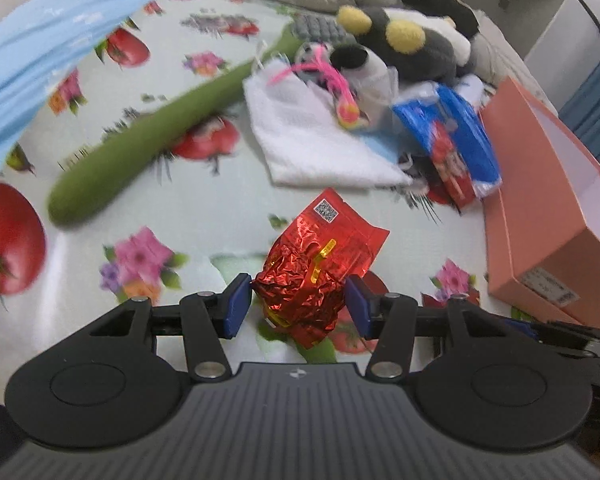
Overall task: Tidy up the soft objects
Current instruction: 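Lift the red foil packet with the left tool while the right tool lifts the brown wrapper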
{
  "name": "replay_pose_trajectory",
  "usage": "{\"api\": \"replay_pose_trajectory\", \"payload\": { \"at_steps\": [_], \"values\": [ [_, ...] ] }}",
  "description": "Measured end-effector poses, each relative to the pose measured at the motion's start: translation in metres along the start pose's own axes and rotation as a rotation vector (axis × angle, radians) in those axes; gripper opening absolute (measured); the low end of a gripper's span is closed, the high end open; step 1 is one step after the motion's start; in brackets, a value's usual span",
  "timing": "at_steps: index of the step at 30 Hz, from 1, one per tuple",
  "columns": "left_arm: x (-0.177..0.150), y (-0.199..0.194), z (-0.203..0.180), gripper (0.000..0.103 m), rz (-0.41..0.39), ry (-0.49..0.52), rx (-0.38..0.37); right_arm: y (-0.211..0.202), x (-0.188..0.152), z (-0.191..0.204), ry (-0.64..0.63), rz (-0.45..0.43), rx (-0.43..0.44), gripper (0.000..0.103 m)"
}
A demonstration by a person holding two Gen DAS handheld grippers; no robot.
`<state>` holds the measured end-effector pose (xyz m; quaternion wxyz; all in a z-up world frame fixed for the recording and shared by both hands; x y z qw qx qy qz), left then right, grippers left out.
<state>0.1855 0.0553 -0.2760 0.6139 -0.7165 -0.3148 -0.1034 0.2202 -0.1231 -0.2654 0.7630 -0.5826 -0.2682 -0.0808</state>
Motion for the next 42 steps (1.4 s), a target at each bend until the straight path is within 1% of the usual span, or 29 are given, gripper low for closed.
{"api": "replay_pose_trajectory", "payload": {
  "at_steps": [1, 4, 5, 6, 7, 8, 9, 10, 12, 15, 17, 20, 22, 24, 28, 29, 32, 34, 37, 40, 42],
  "values": [
    [-0.002, 0.001, -0.003, 0.059, 0.013, 0.0, -0.006, 0.0, -0.002, -0.003, 0.002, -0.001, -0.004, 0.041],
    [-0.009, 0.002, -0.008, 0.064, 0.041, 0.02, -0.008, -0.002, -0.006, -0.01, 0.011, -0.011, -0.007, 0.047],
    [-0.01, 0.001, -0.009, 0.068, 0.046, 0.029, -0.007, -0.004, -0.007, -0.013, 0.016, -0.015, -0.01, 0.051],
    [-0.011, 0.0, -0.011, 0.07, 0.052, 0.043, -0.007, -0.005, -0.007, -0.016, 0.021, -0.021, -0.016, 0.057],
    [-0.012, -0.002, -0.012, 0.077, 0.056, 0.057, -0.005, -0.007, -0.007, -0.019, 0.025, -0.027, -0.018, 0.061],
    [-0.013, -0.004, -0.013, 0.086, 0.059, 0.069, -0.007, -0.009, -0.007, -0.021, 0.03, -0.031, -0.017, 0.07],
    [-0.014, -0.006, -0.014, 0.087, 0.063, 0.089, -0.014, -0.01, -0.007, -0.023, 0.037, -0.037, -0.012, 0.075],
    [-0.014, -0.009, -0.015, 0.087, 0.061, 0.106, -0.019, -0.011, -0.008, -0.025, 0.043, -0.04, -0.004, 0.075],
    [-0.014, -0.013, -0.014, 0.087, 0.057, 0.119, -0.023, -0.012, -0.01, -0.027, 0.042, -0.038, 0.002, 0.075],
    [-0.01, -0.017, -0.016, 0.087, 0.056, 0.152, -0.049, -0.011, -0.014, -0.023, -0.011, -0.05, 0.007, 0.075],
    [-0.007, -0.018, -0.018, 0.087, 0.054, 0.198, -0.06, -0.008, -0.014, -0.018, -0.046, -0.063, 0.01, 0.075],
    [-0.004, -0.017, -0.024, 0.087, 0.055, 0.274, -0.07, -0.006, -0.01, -0.012, -0.069, -0.105, 0.026, 0.075],
    [-0.004, -0.015, -0.026, 0.087, 0.062, 0.313, -0.071, -0.003, -0.008, -0.008, -0.089, -0.118, 0.023, 0.072],
    [-0.005, -0.011, -0.027, 0.087, 0.071, 0.336, -0.079, 0.002, -0.008, -0.007, -0.105, -0.126, 0.01, 0.063],
    [-0.008, -0.002, -0.026, 0.087, 0.092, 0.366, -0.067, 0.007, -0.01, -0.01, -0.101, -0.121, 0.008, 0.049],
    [-0.008, -0.001, -0.026, 0.086, 0.092, 0.365, -0.068, 0.005, -0.009, -0.01, -0.097, -0.124, 0.009, 0.042],
    [-0.01, 0.002, -0.026, 0.085, 0.101, 0.365, -0.074, 0.002, -0.007, -0.015, -0.077, -0.129, 0.005, 0.041],
    [-0.012, 0.004, -0.028, 0.085, 0.105, 0.388, -0.071, -0.001, -0.006, -0.019, -0.066, -0.132, 0.003, 0.041],
    [-0.015, 0.007, -0.034, 0.085, 0.109, 0.444, -0.061, -0.006, -0.005, -0.022, -0.054, -0.137, 0.005, 0.041],
    [-0.018, 0.012, -0.039, 0.085, 0.11, 0.519, -0.026, -0.009, -0.005, -0.025, -0.041, -0.133, 0.004, 0.041],
    [-0.019, 0.016, -0.042, 0.081, 0.112, 0.56, -0.01, -0.011, -0.004, -0.026, -0.034, -0.133, 0.003, 0.041]
  ]
}}
Point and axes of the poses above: each gripper's, at about its wrist camera, not at the fingertips, and y roughly the way its jaws point, z to its left, x to its top, the point moved 10 cm from there along y, roughly the way its jaws point, and after that the axes turned 5 degrees about y, right-handed, at the moved point
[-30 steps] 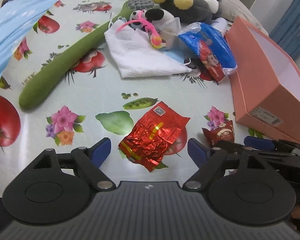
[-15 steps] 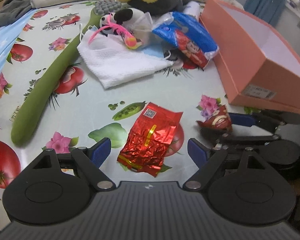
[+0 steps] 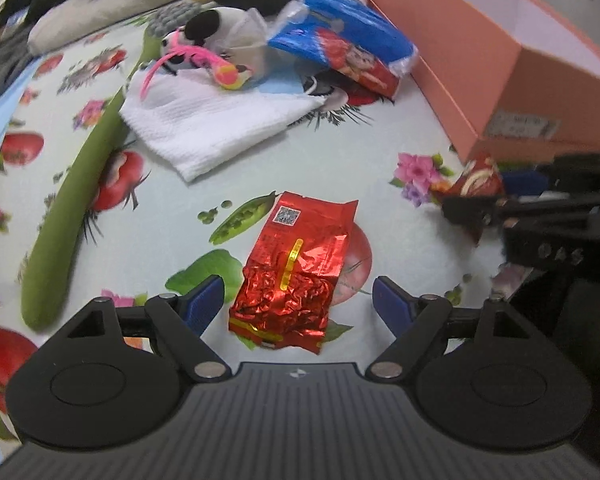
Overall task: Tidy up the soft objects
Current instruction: 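Lift the red foil packet with the left tool while the right tool lifts the brown wrapper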
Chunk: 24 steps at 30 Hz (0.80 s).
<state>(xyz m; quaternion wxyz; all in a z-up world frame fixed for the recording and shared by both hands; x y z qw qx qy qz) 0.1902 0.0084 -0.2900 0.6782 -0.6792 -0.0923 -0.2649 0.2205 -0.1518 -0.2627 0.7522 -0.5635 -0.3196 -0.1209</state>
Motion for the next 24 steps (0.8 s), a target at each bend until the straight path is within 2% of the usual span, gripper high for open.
{"api": "replay_pose_trajectory", "payload": {
  "at_steps": [2, 4, 9, 14, 18, 24],
  "values": [
    [0.001, 0.004, -0.001, 0.065, 0.008, 0.003, -0.003, -0.003, 0.001, -0.002, 0.004, -0.005, -0.004, 0.041],
    [0.002, 0.007, -0.001, 0.057, 0.011, -0.02, -0.016, -0.005, 0.002, -0.005, 0.014, -0.008, -0.009, 0.041],
    [0.009, 0.002, -0.002, 0.057, -0.021, -0.084, -0.02, -0.011, 0.006, -0.011, 0.035, -0.017, -0.011, 0.041],
    [0.016, -0.011, 0.002, 0.057, -0.062, -0.194, -0.032, -0.023, 0.014, -0.012, 0.039, -0.038, -0.007, 0.041],
    [0.025, -0.033, 0.007, 0.057, -0.114, -0.258, -0.028, -0.038, 0.022, -0.01, 0.041, -0.064, 0.002, 0.041],
    [0.043, -0.072, 0.014, 0.057, -0.198, -0.296, -0.016, -0.066, 0.04, -0.004, 0.04, -0.12, 0.016, 0.041]
  ]
}}
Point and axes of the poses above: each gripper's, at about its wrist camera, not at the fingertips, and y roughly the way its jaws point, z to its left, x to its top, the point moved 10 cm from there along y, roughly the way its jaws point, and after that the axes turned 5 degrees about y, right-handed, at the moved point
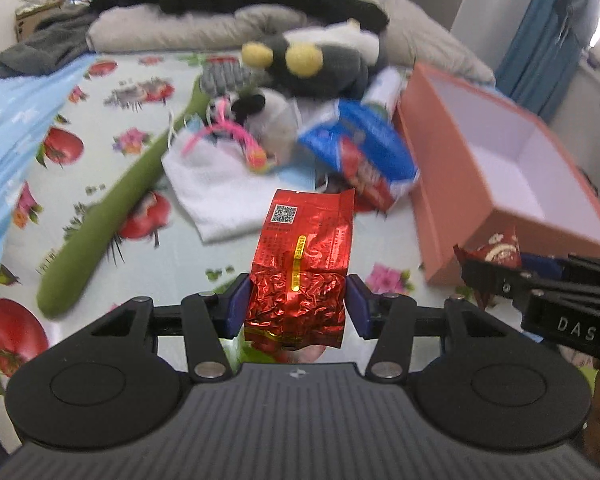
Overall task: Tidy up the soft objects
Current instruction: 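Lift the red foil packet with the left tool while the right tool lifts the brown wrapper, then lower both held items into the pink box and open both tools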
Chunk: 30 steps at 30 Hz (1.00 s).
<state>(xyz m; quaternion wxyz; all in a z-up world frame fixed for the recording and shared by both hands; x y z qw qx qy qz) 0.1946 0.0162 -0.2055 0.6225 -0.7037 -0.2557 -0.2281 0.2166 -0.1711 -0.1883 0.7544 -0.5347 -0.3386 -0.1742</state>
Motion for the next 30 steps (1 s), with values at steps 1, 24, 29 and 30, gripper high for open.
{"api": "replay_pose_trajectory", "payload": {
  "at_steps": [1, 24, 29, 30],
  "values": [
    [0.004, -0.006, 0.0, 0.057, -0.014, -0.005, -0.002, -0.005, 0.004, 0.001, 0.0, -0.011, 0.001, 0.041],
    [0.065, -0.104, -0.066, 0.057, -0.181, 0.017, -0.095, -0.111, 0.071, 0.007, 0.008, -0.217, 0.033, 0.041],
    [0.078, -0.104, -0.098, 0.057, -0.189, 0.05, -0.153, -0.124, 0.074, -0.01, 0.029, -0.236, 0.001, 0.041],
    [0.08, -0.103, -0.105, 0.057, -0.189, 0.057, -0.165, -0.126, 0.075, -0.015, 0.036, -0.238, -0.006, 0.041]
  ]
}}
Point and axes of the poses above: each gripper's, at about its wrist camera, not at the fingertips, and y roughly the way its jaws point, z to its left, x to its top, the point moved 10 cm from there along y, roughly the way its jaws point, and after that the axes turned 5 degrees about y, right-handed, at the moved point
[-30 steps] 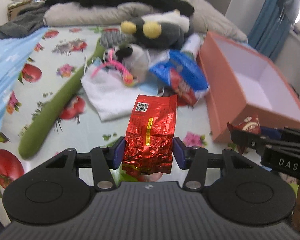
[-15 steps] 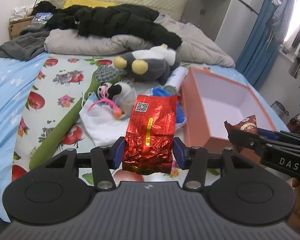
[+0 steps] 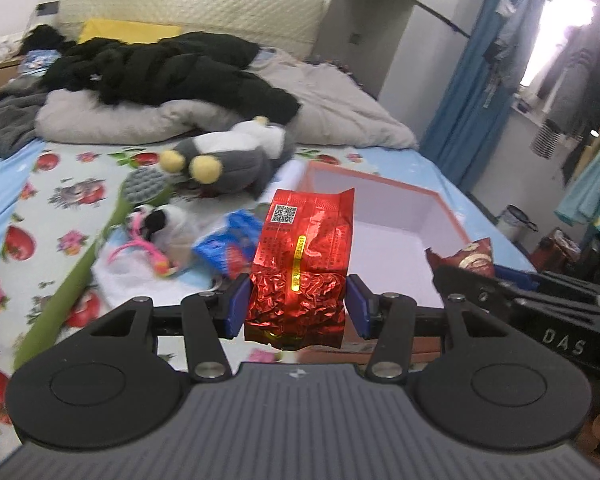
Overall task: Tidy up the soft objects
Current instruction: 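Lower both held items into the pink box and open both tools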
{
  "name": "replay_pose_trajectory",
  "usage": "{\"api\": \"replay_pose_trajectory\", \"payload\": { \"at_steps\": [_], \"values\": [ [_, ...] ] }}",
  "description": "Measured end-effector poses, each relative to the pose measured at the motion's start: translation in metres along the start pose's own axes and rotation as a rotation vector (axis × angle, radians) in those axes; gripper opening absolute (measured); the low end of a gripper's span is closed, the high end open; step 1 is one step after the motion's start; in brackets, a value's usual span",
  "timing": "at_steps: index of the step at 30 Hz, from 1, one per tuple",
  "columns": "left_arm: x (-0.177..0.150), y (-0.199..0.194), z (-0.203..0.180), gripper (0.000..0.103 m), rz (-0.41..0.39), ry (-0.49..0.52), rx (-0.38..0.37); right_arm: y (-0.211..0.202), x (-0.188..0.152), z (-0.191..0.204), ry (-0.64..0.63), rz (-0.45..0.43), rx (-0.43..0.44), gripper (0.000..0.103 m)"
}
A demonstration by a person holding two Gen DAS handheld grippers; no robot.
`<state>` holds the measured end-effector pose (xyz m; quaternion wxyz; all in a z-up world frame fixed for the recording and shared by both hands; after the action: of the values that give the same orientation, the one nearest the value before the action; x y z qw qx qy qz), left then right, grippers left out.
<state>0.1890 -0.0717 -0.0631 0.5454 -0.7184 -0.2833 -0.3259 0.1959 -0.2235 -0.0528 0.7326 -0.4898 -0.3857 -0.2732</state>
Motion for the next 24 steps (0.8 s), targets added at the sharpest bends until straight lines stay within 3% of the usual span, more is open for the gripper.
{"api": "replay_pose_trajectory", "payload": {
  "at_steps": [10, 24],
  "values": [
    [0.02, 0.047, -0.065, 0.057, 0.059, 0.069, -0.118, -0.004, 0.007, -0.058, 0.083, -0.001, -0.115, 0.041],
    [0.038, 0.197, -0.118, 0.057, 0.214, 0.121, -0.181, 0.066, 0.009, -0.17, 0.176, 0.08, -0.24, 0.041]
  ]
}}
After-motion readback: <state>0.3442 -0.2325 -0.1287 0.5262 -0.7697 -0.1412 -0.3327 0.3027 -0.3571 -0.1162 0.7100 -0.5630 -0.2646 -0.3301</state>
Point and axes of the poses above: each gripper's, at about its wrist camera, not at the fingertips, and y roughly the way its jaws point, z to its left, x to its top, the point moved 10 cm from there along y, roughly the way its jaws point, and after that the axes turned 5 degrees about y, right-handed, at the moved point
